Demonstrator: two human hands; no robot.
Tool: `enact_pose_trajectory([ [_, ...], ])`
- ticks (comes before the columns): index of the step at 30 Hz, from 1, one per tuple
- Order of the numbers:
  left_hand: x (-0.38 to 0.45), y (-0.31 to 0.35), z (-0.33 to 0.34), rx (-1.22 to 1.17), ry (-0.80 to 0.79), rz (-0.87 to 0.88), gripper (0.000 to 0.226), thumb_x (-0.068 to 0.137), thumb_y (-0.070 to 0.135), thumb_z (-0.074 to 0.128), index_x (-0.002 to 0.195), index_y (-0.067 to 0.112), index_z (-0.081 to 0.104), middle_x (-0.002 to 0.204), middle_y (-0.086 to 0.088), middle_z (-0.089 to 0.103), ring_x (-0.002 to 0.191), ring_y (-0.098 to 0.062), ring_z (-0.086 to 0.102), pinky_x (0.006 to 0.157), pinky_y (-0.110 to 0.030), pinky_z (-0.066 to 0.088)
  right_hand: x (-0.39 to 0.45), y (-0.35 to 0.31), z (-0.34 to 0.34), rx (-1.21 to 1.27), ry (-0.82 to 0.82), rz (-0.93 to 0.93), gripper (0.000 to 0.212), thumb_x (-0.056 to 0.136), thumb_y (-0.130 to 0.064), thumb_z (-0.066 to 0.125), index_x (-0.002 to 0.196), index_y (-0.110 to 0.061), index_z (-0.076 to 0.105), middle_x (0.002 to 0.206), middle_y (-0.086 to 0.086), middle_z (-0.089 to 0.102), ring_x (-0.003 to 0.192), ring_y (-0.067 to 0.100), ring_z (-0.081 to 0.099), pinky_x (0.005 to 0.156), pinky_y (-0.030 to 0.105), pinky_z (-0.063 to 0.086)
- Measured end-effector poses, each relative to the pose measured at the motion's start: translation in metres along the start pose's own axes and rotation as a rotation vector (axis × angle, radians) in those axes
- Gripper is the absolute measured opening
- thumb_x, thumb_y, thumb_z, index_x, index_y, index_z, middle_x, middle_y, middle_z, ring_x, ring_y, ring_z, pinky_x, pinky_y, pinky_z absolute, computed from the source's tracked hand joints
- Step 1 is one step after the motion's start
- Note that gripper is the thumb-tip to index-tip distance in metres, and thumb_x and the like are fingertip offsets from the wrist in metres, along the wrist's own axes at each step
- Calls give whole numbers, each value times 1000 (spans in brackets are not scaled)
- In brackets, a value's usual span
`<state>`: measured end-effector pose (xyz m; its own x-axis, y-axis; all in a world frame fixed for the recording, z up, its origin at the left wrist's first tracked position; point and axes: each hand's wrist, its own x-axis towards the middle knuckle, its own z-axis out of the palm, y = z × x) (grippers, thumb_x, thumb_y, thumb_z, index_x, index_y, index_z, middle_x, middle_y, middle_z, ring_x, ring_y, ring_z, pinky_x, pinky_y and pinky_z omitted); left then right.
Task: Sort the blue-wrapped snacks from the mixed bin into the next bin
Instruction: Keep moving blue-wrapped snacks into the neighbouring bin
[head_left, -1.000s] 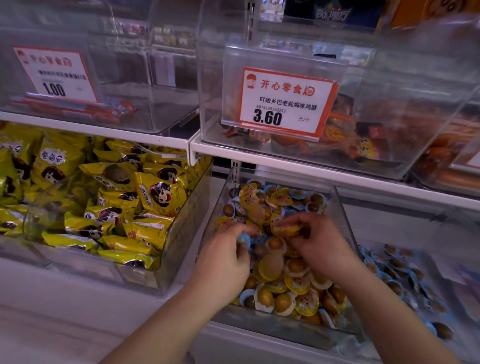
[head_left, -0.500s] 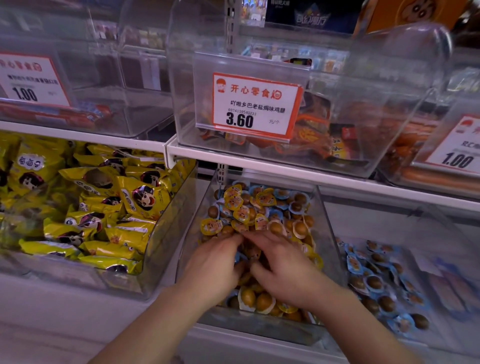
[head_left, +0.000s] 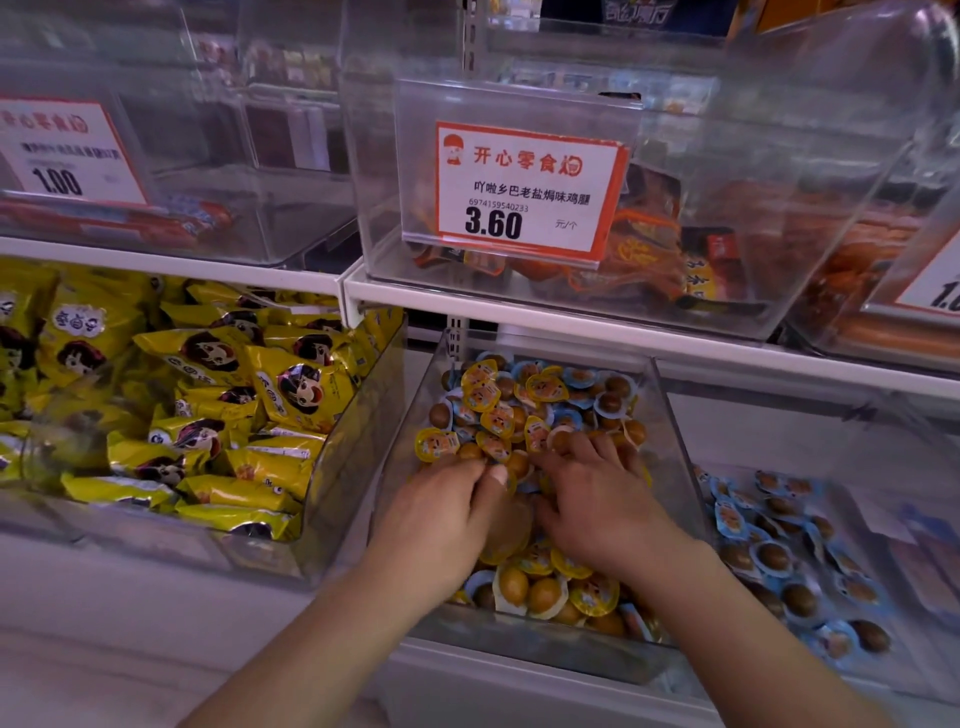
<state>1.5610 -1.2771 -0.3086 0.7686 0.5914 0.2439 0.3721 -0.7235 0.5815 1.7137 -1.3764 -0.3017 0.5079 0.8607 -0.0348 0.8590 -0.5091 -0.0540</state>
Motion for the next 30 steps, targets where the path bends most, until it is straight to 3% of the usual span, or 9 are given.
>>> enact_pose_trajectory([
  [2, 0, 0, 2, 108, -13, 27, 36, 98, 54, 44, 76, 27, 53, 80, 6, 56, 85, -19, 58, 69, -36, 42, 2, -2, -1, -7, 28, 16, 45, 95, -50, 45, 135, -33, 53, 147, 4, 36, 139, 31, 26, 114, 59, 24],
  [4, 2, -1, 4, 239, -35, 39, 33, 93, 60, 48, 98, 32, 65, 98, 6, 66, 97, -17, 62, 74, -32, 49, 2, -3, -2, 21, 85, 36, 38, 94, -48, 50, 124, -29, 62, 139, 1, 46, 134, 28, 34, 112, 55, 29],
  [8, 2, -7, 6, 329, -83, 89, 46, 94, 54, 47, 139, 46, 44, 124, 8, 64, 112, -19, 61, 79, -31, 51, 0, 0, -2, 85, 176, 71, 33, 97, -45, 47, 115, -21, 61, 125, 0, 57, 125, 24, 44, 105, 47, 36],
  [11, 5, -8, 6, 371, -111, 133, 39, 97, 45, 41, 135, 50, 47, 118, 7, 65, 109, -19, 61, 75, -31, 47, -2, 2, -5, 144, 230, 139, 26, 100, -31, 45, 114, -18, 63, 122, 3, 61, 123, 26, 45, 105, 46, 37],
  [15, 6, -7, 9, 435, -91, 144, 36, 95, 44, 43, 130, 38, 51, 113, 4, 65, 106, -22, 61, 69, -31, 43, -7, 2, -13, 278, 429, 148, 25, 101, -25, 46, 99, -14, 68, 106, 7, 66, 108, 29, 52, 97, 43, 39],
  [20, 9, -6, 6, 462, -84, 189, 30, 100, 43, 38, 125, 31, 51, 113, 1, 62, 101, -27, 62, 71, -36, 49, -22, -3, -20, 505, 624, 32, 21, 100, -16, 52, 87, -9, 68, 84, 2, 62, 86, 26, 57, 74, 38, 44],
  [24, 8, -9, 3, 463, -100, 235, 33, 101, 47, 34, 128, 33, 48, 115, 1, 60, 100, -30, 62, 70, -35, 48, -41, -7, -15, 579, 619, -32, 19, 101, -15, 52, 90, -13, 68, 84, -8, 56, 84, 16, 53, 68, 29, 32],
  [30, 2, -6, -2, 504, -290, 229, 43, 96, 56, 39, 137, 45, 42, 120, 2, 58, 113, -29, 59, 76, -33, 39, -44, 0, -10, 659, 507, 38, 22, 102, -16, 49, 96, -9, 68, 86, -1, 61, 86, 22, 56, 68, 29, 35],
])
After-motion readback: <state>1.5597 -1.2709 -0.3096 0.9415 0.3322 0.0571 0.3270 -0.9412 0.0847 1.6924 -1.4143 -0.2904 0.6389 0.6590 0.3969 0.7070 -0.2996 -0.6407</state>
